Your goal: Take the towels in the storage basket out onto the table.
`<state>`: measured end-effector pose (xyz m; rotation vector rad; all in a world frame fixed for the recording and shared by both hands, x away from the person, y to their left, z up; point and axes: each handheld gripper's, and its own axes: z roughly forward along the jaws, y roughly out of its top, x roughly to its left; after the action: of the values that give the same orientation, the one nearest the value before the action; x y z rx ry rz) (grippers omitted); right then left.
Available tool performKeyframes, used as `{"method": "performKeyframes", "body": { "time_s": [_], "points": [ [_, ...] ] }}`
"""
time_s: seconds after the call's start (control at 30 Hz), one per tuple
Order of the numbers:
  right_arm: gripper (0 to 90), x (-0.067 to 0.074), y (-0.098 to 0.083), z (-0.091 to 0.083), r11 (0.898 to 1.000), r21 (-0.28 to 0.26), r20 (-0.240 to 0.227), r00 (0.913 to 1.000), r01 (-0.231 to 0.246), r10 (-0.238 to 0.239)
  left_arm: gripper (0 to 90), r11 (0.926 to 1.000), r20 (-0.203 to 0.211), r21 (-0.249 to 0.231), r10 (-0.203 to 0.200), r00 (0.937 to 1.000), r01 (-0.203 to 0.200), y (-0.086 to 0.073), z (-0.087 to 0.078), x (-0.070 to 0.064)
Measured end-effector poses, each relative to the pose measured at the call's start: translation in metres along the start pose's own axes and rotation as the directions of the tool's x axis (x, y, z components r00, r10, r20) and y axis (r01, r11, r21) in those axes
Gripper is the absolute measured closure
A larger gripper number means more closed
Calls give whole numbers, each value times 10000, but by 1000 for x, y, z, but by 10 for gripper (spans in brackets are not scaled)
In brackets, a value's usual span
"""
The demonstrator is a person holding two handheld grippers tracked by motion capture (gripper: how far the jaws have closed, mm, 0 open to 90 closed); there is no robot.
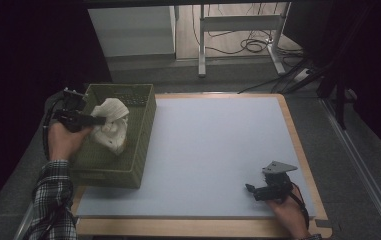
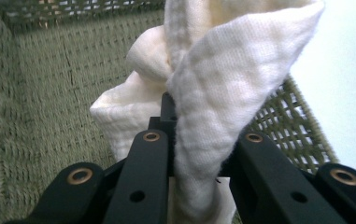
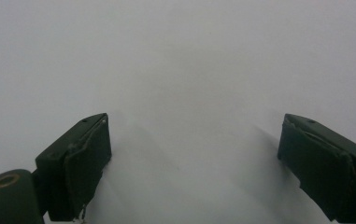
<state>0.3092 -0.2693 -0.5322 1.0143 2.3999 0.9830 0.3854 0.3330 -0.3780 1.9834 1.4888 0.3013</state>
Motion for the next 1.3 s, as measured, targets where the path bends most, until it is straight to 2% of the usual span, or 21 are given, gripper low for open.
{"method": "performKeyframes", "body": {
  "time_s": [0.23,0.37,0.57,0.67,1.1,1.13,1.3],
  "points": [
    [98,0,0,0,10000,-1,1,10000,3,-3,799,9996,-33,-137,266,9996,-267,9,-14,-10],
    [98,0,0,0,10000,-1,1,10000,-2,2,798,9982,-116,-372,475,9988,-479,17,-29,-19],
    [98,0,0,0,10000,-3,3,10000,-4,4,798,9956,13,-706,612,9981,-609,24,-42,-28],
    [98,0,0,0,10000,-6,1,10000,-7,7,798,9929,135,-883,816,9966,-801,30,-49,-38],
    [98,0,0,0,10000,-4,0,10000,-15,15,798,9809,418,-1291,1518,9875,-1453,48,-54,-71],
    [98,0,0,0,10000,-8,-1,10000,-11,11,798,9782,520,-1352,1658,9848,-1575,52,-53,-79],
    [98,0,0,0,10000,7,-9,10000,-7,7,797,9732,672,-1440,1906,9794,-1795,58,-50,-91]
  ]
}}
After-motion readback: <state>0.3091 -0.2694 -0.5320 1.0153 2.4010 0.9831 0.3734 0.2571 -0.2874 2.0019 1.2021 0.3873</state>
